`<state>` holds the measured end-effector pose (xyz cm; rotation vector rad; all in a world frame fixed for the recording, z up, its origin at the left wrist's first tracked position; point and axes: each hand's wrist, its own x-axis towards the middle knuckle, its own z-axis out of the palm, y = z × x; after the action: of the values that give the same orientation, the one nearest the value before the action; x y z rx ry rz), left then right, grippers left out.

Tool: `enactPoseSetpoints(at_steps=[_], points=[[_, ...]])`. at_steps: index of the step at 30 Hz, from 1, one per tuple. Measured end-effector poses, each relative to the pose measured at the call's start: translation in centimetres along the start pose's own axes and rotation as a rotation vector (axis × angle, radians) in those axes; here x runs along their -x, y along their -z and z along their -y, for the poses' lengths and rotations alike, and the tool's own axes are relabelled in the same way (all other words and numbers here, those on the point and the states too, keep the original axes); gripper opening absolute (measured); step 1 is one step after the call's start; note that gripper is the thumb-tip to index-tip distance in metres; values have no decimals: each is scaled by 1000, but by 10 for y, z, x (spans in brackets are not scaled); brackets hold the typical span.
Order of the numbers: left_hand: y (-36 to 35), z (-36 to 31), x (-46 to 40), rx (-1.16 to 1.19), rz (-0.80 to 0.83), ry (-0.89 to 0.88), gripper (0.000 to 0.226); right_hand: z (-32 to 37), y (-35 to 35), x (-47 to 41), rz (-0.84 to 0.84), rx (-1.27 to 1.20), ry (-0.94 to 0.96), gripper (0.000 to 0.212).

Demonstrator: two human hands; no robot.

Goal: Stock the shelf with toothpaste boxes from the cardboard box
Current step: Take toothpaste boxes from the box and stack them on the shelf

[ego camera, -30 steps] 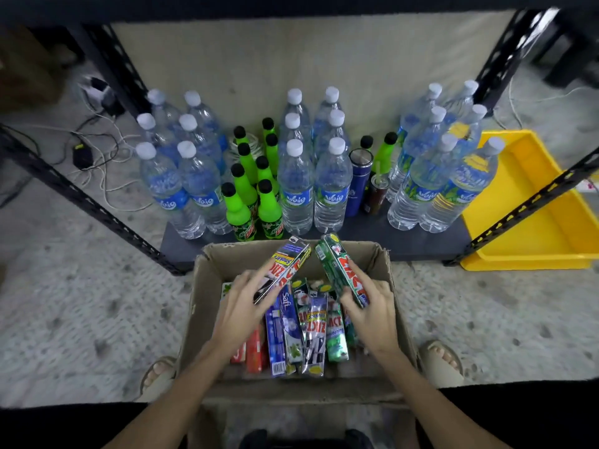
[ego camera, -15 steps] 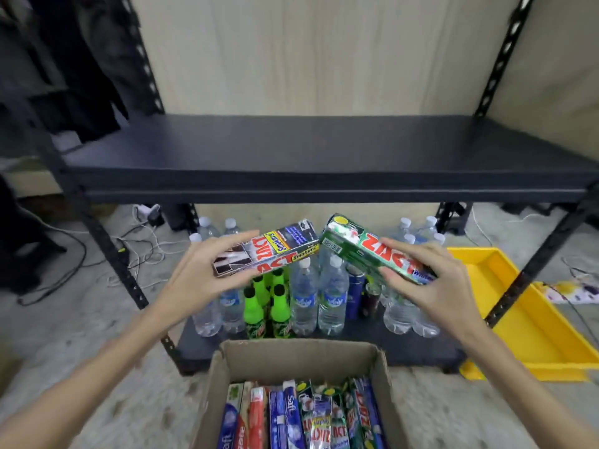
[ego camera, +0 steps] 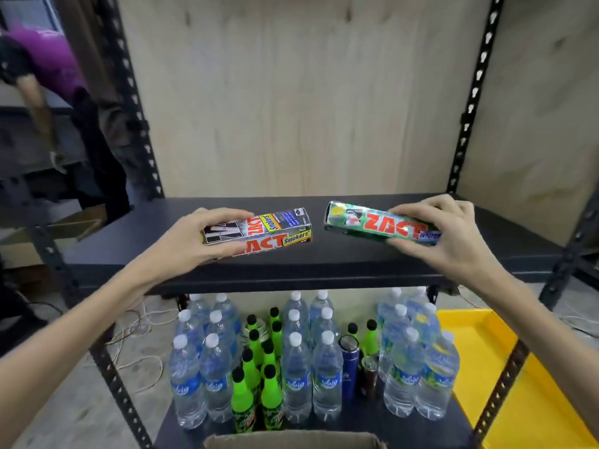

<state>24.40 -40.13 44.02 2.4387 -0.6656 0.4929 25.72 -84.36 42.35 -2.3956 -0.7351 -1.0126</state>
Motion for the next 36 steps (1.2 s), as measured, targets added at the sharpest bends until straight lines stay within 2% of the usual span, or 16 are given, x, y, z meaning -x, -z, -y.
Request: enactPoseSetpoints(at_steps=[6, 11, 13, 17, 22, 26, 29, 34, 36], points=[[-16, 19, -54, 28, 168, 21, 45, -47, -23, -14, 144, 132, -28, 53], [-32, 31, -78, 63, 208, 16, 57, -61, -30, -22, 186, 31, -20, 52], [-37, 35, -85, 78, 212, 12, 54, -69, -31, -25, 222, -8, -42, 51], [-51, 40, -100, 39, 187, -17, 48, -87, -34, -36, 299, 40, -72, 59], [-71, 56, -134, -58, 160, -27, 46, -123, -43, -52, 304, -16, -201, 52], [-96, 56, -166, -70, 47, -22, 46, -156, -52, -67, 329, -89, -298, 46], [-115, 61, -194, -109, -35, -46, 47, -180, -64, -82, 308, -59, -290, 44], [-132, 87, -234, -129, -39, -21, 30, -214, -84, -109, 292, -40, -302, 47], [-137, 95, -246, -124, -80, 23, 30, -223, -91, -118, 267, -47, -285, 46]])
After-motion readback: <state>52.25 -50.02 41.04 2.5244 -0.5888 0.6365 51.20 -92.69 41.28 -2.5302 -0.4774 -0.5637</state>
